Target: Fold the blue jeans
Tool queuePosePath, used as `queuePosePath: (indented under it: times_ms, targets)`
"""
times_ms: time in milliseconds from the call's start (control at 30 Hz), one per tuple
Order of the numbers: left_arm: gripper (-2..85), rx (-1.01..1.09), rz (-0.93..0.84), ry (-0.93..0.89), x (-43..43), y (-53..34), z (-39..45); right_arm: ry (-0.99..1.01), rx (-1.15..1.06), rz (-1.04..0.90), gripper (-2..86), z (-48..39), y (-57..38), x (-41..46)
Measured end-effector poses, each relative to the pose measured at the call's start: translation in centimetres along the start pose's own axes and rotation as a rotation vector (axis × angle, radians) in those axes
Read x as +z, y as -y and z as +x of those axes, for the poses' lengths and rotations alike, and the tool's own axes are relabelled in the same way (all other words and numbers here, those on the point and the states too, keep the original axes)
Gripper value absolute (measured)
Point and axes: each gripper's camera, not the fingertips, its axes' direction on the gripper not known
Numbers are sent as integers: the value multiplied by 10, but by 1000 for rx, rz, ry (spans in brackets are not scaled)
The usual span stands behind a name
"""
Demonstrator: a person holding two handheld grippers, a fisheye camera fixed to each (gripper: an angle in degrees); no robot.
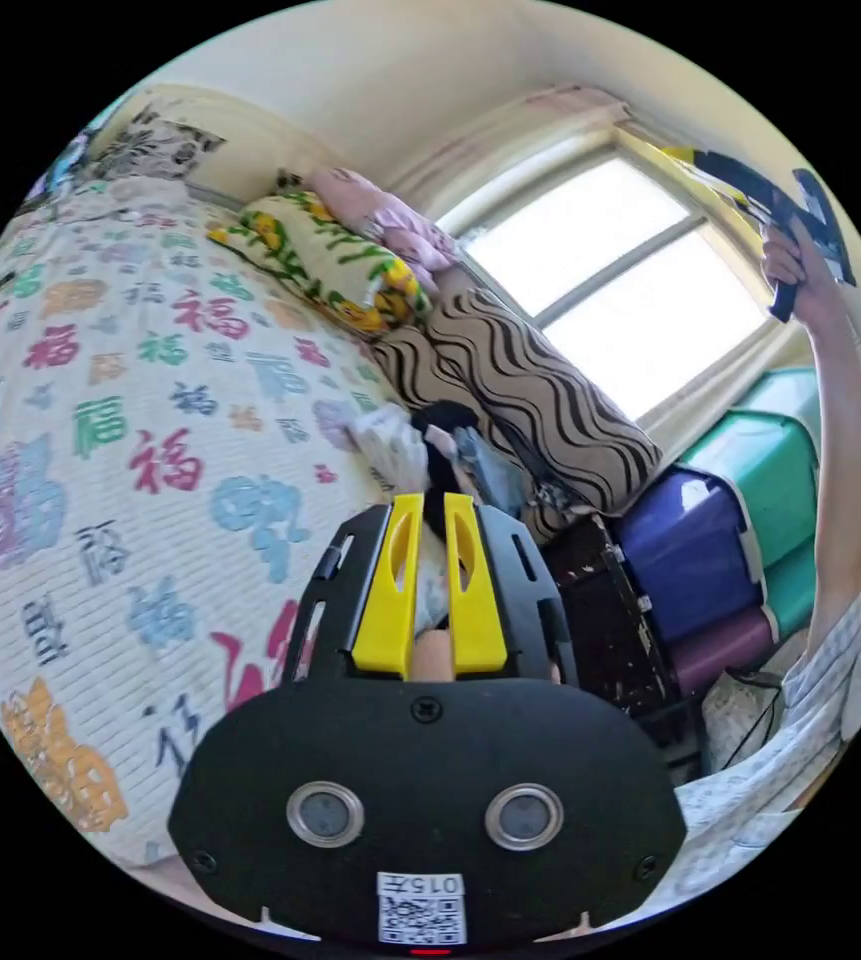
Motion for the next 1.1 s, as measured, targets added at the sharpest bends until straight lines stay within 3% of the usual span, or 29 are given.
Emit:
queuePosePath:
  times_ms: [100, 300, 433, 633, 733, 867, 967, 1100]
  targets:
    - [-5, 49, -71, -37, 75, -1, 32, -51, 53, -53, 24, 72, -58, 15]
    - [8, 11, -157, -89, 185, 8, 48, -114, 283, -406, 72, 200, -214, 121]
    - [40, 87, -209, -56, 274, 52, 72, 31, 716, -279, 96, 261, -334, 136]
    - [116, 47, -250, 20, 410, 109, 92, -116, 948, -442, 180, 324, -435, 125]
    - [120, 24, -330, 41, 464, 114, 97, 63, 1061, -375, 183, 354, -468, 109]
    - [76, 69, -353, 115, 481, 111, 109, 290, 1123, -268, 144, 381, -501, 91]
    - [55, 127, -384, 31, 467, 114, 117, 368, 1067, -252, 85, 391, -508, 69]
    - [43, 230, -254, -147, 389, 119, 147, 443, 885, -109, 56, 377, -485, 11]
